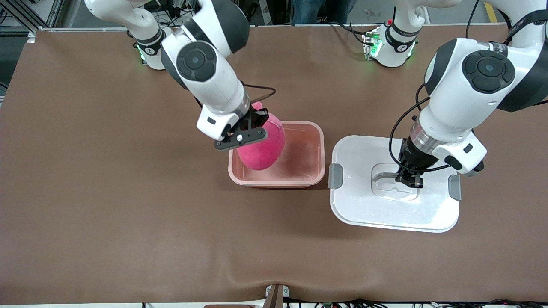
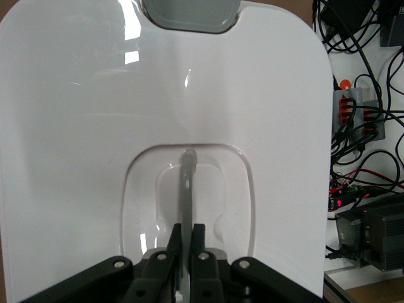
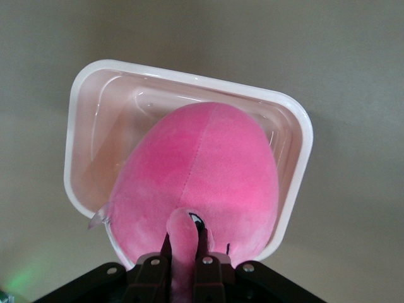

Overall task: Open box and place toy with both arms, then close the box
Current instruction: 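Carry the pink toy with the right gripper over the open pink box, then lower the toy into the box and open the right gripper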

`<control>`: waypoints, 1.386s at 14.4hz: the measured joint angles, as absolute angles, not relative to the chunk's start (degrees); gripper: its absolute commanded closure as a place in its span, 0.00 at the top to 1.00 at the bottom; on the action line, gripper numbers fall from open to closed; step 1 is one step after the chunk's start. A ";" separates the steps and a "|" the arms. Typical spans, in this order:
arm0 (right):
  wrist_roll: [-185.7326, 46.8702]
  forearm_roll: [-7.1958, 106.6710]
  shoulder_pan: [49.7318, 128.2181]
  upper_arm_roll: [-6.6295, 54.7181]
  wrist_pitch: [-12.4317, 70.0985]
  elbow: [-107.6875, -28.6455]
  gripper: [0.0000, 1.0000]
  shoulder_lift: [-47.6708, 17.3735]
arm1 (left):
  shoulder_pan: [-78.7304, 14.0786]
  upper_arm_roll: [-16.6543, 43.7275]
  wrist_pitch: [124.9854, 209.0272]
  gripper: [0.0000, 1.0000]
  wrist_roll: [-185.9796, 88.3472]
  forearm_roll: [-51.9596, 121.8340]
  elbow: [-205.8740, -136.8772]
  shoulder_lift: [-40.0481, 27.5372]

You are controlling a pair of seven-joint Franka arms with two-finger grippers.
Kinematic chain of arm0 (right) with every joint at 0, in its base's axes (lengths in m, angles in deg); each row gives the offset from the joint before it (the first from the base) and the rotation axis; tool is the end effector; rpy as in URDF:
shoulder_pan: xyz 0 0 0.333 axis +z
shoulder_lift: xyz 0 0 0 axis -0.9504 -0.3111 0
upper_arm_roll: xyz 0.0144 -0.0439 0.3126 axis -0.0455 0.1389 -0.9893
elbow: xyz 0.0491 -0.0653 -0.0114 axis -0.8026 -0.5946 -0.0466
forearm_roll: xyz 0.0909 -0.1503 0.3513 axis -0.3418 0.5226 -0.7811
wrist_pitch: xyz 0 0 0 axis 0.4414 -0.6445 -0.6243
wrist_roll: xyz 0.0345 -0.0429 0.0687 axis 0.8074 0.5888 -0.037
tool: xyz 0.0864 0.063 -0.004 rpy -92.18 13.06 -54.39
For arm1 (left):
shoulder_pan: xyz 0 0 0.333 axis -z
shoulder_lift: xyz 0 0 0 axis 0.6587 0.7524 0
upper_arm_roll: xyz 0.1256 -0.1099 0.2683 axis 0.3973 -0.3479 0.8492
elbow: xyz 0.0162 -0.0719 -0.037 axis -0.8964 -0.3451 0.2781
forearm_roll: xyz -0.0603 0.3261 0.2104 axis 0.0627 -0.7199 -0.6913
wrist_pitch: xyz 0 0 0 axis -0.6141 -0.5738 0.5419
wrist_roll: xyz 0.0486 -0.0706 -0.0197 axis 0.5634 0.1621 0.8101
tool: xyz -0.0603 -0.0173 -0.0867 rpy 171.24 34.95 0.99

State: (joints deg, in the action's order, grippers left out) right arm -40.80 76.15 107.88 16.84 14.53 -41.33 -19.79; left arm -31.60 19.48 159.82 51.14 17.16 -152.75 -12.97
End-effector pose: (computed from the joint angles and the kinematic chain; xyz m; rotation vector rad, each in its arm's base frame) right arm 0.5501 0.4405 0.4825 -2.9466 -0.3097 0.1266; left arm 0.6396 -0.2220 0.5351 2.2463 1.9978 0.2279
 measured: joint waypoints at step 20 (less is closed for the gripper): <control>-40.53 80.63 109.14 18.04 16.08 -40.54 0.00 -31.34 | -33.24 19.47 159.52 0.00 47.17 18.38 -153.02 -13.59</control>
State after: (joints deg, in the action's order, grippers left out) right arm -40.53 80.63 109.14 18.04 16.08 -40.54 -31.34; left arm -33.24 19.47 159.52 47.17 18.38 -153.02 -13.59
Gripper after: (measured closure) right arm 0.863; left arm 0.930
